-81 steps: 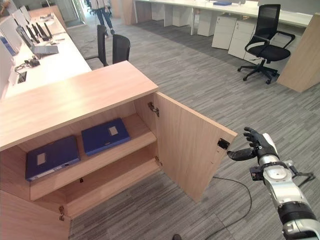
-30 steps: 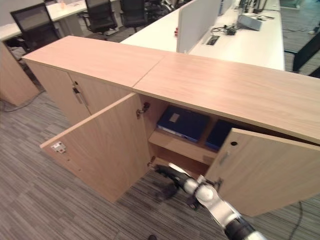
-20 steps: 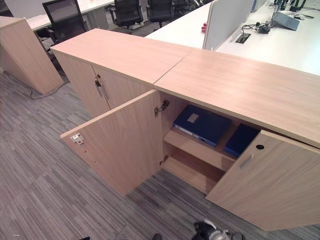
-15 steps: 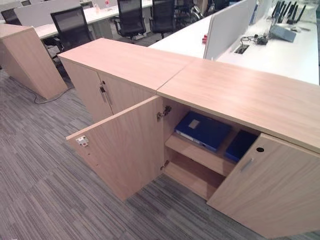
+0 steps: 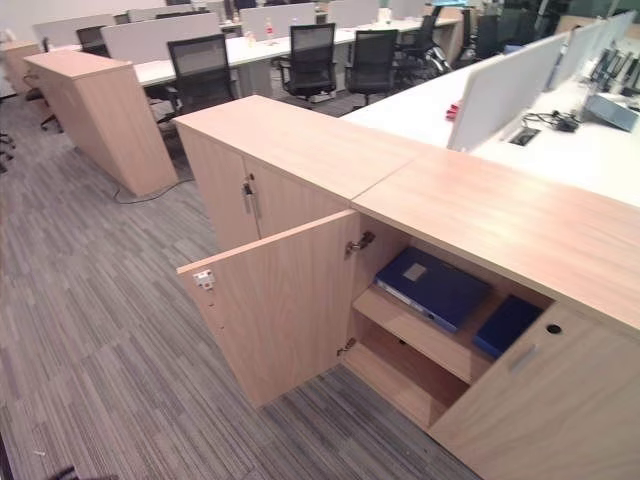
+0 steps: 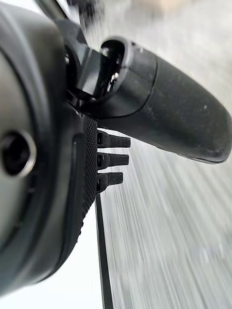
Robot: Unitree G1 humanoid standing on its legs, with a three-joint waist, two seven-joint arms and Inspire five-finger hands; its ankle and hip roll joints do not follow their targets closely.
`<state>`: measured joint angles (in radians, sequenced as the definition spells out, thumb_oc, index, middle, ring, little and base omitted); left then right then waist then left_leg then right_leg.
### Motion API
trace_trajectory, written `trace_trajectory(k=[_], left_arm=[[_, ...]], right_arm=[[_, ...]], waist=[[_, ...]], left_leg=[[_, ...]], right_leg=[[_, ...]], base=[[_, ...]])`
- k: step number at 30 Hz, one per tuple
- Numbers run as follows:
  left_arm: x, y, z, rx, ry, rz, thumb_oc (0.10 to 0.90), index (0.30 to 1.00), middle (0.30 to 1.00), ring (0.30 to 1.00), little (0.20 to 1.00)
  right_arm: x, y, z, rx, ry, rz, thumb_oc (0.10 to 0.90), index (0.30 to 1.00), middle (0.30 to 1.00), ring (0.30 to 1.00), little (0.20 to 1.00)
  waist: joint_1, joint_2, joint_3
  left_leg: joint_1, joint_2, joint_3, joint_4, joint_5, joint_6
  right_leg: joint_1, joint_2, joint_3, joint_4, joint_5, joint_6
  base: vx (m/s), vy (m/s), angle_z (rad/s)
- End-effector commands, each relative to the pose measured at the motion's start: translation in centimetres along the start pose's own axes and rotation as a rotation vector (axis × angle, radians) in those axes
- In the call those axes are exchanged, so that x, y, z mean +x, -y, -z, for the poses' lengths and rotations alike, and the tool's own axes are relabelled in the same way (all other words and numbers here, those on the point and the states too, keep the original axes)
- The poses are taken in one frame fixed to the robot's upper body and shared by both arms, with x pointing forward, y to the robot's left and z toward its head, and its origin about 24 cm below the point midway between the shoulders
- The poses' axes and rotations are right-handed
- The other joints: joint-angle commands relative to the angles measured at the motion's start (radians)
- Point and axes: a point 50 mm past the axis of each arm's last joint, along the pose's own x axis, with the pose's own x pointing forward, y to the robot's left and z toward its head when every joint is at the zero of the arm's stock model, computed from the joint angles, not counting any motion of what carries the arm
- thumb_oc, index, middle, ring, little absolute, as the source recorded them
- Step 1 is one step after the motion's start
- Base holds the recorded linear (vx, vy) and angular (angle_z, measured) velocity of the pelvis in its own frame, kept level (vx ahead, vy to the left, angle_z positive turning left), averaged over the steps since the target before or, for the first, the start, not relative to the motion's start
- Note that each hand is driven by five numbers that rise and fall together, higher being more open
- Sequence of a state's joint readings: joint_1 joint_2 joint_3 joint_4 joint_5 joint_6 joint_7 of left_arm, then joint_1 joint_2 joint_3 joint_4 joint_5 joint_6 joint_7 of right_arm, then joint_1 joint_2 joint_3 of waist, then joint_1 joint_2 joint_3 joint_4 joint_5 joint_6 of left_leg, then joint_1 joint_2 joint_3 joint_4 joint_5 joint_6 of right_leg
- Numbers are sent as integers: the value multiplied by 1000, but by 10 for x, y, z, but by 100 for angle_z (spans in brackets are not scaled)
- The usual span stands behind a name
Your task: Put the empty folder in the office cabinet
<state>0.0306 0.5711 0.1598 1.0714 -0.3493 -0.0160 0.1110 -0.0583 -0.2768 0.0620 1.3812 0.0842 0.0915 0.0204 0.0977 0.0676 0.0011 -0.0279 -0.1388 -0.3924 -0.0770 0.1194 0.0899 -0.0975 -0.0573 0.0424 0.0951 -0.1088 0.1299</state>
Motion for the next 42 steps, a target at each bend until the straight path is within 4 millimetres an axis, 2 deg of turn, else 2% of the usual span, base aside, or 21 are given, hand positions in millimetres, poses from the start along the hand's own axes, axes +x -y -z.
trace_trajectory(k=[1, 3, 5, 7, 9, 11, 15, 19, 23, 24, 25, 26, 28, 31, 34, 35, 36, 37, 38, 40, 42], left_arm=[[4, -11, -58, -31, 209, -35, 800, 900, 900, 900, 900], [1, -9, -82, 3, 289, -24, 800, 900, 900, 900, 900], [-4, 9, -114, 33, 396, 27, 800, 900, 900, 900, 900], [-12, 25, -141, 53, 494, 69, 800, 900, 900, 900, 900], [-17, 30, -155, 85, 541, 84, 800, 900, 900, 900, 900], [-18, 27, -160, 114, 558, 79, 800, 900, 900, 900, 900], [-26, 11, -191, 227, 641, 15, 800, 900, 900, 900, 900], [-38, -1, -243, 413, 735, -84, 800, 900, 900, 900, 900], [-69, 17, -304, 656, 921, -176, 800, 900, 900, 900, 900], [-76, 23, -315, 698, 951, -187, 800, 900, 900, 900, 900], [-76, 23, -316, 699, 953, -187, 800, 900, 900, 900, 900], [-89, 33, -337, 749, 997, -205, 800, 900, 900, 900, 900], [-92, 37, -343, 753, 1008, -206, 800, 900, 900, 900, 900], [-121, 54, -375, 793, 1115, -238, 800, 900, 900, 900, 900], [-159, 78, -398, 984, 1300, -318, 800, 900, 900, 900, 900], [-186, 99, -404, 1130, 1442, -362, 800, 900, 900, 900, 900], [-186, 99, -404, 1131, 1442, -363, 800, 900, 900, 900, 900], [-203, 123, -402, 1233, 1546, -357, 800, 900, 900, 900, 900], [-204, 123, -402, 1234, 1547, -357, 800, 900, 900, 900, 900], [-219, 146, -401, 1321, 1622, -345, 800, 900, 900, 900, 900], [-224, 165, -395, 1416, 1638, -318, 800, 900, 900, 900, 900]], right_arm=[[-6, 35, 47, -52, -191, 104, 800, 900, 900, 900, 900], [-7, 39, 48, -71, -203, 112, 800, 900, 900, 900, 900], [-9, 51, 50, -58, -219, 153, 800, 900, 900, 900, 900], [-13, 66, 58, -26, -240, 193, 800, 900, 900, 900, 900], [-14, 68, 65, 7, -253, 193, 800, 900, 900, 900, 900], [-15, 68, 68, 11, -258, 191, 800, 900, 900, 900, 900], [-15, 69, 68, 18, -253, 176, 800, 900, 900, 900, 900], [-14, 71, 62, 17, -232, 172, 800, 900, 900, 900, 900], [-15, 74, 58, 9, -234, 179, 800, 900, 900, 900, 900], [-15, 74, 58, 8, -238, 180, 800, 900, 900, 900, 900], [-15, 74, 58, 10, -238, 179, 800, 900, 900, 900, 900], [-15, 76, 56, 14, -241, 187, 800, 900, 900, 900, 900], [-15, 76, 55, 17, -242, 186, 800, 900, 900, 900, 900], [-15, 77, 49, 37, -231, 195, 800, 900, 900, 900, 900], [-14, 75, 47, 48, -226, 196, 800, 900, 900, 900, 900], [-15, 76, 48, 41, -236, 205, 800, 900, 900, 900, 900], [-15, 76, 48, 42, -235, 204, 800, 900, 900, 900, 900], [-15, 77, 48, 29, -239, 208, 800, 900, 900, 900, 900], [-15, 77, 48, 30, -239, 207, 800, 900, 900, 900, 900], [-15, 78, 46, 17, -239, 211, 800, 900, 900, 900, 900], [-15, 81, 41, 3, -227, 217, 800, 900, 900, 900, 900]], waist=[[-8, -18, 53], [-15, -17, 59], [-34, -20, 75], [-66, -23, 91], [-83, -16, 64], [-88, -14, 55], [-100, -11, 30], [-111, -7, 15], [-125, 0, 2], [-128, 2, -1], [-125, 1, 0], [-135, 9, -4], [-134, 9, -4], [-149, 22, -9], [-153, 26, -9], [-157, 27, -8], [-156, 26, -9], [-160, 26, -11], [-160, 26, -11], [-165, 25, -13], [-175, 25, -13]], left_leg=[[32, -28, 43, -9, -107, -74], [12, -5, 52, -9, -102, -93], [-28, 17, 96, -1, -93, -115], [-43, 75, 276, -4, -95, -108], [-38, 100, 362, -10, -98, -109], [-28, 101, 372, -10, -103, -108], [8, 100, 396, -10, -122, -105], [34, 97, 417, -10, -142, -102], [47, 92, 424, -10, -157, -95], [50, 89, 425, -10, -161, -93], [50, 89, 426, -10, -161, -93], [54, 85, 428, -10, -165, -90], [55, 84, 429, -10, -166, -89], [59, 77, 434, -10, -172, -84], [62, 71, 434, -10, -176, -80], [67, 67, 435, -10, -182, -76], [64, 67, 435, -10, -180, -76], [66, 64, 438, -10, -183, -74], [66, 63, 438, -10, -183, -74], [68, 60, 438, -10, -185, -71], [70, 57, 438, -10, -187, -69]], right_leg=[[47, -31, -67, -91, 115, 18], [53, -11, -79, -127, 114, 7], [64, -29, -154, -158, 113, 7], [95, -48, -214, -180, 115, 14], [105, -49, -244, -182, 110, 19], [112, -49, -242, -182, 108, 20], [133, -54, -224, -182, 102, 22], [141, -57, -204, -182, 103, 29], [142, -63, -194, -182, 107, 41], [142, -65, -192, -182, 109, 44], [142, -65, -192, -182, 108, 44], [140, -69, -190, -182, 113, 51], [139, -70, -189, -182, 115, 53], [133, -77, -183, -182, 125, 62], [129, -83, -182, -182, 134, 69], [134, -88, -185, -182, 136, 76], [131, -88, -185, -182, 138, 76], [130, -93, -186, -182, 141, 80], [131, -94, -187, -182, 141, 80], [132, -97, -191, -182, 144, 83], [133, -102, -191, -182, 148, 86]], base=[[12, -90, 102], [-53, -113, 35], [-103, -57, 7], [-50, 13, 112], [36, 18, 107], [81, 30, 30], [94, 67, -12], [66, 69, -19], [35, 51, -3], [23, 36, -8], [15, 62, -5], [3, 58, -7], [-2, 56, -7], [-15, 63, -20], [-32, 51, -10], [-40, 34, 3], [-44, 51, 3], [0, 0, 0], [-35, 39, 3], [-20, 17, 0], [-42, 37, -1]])
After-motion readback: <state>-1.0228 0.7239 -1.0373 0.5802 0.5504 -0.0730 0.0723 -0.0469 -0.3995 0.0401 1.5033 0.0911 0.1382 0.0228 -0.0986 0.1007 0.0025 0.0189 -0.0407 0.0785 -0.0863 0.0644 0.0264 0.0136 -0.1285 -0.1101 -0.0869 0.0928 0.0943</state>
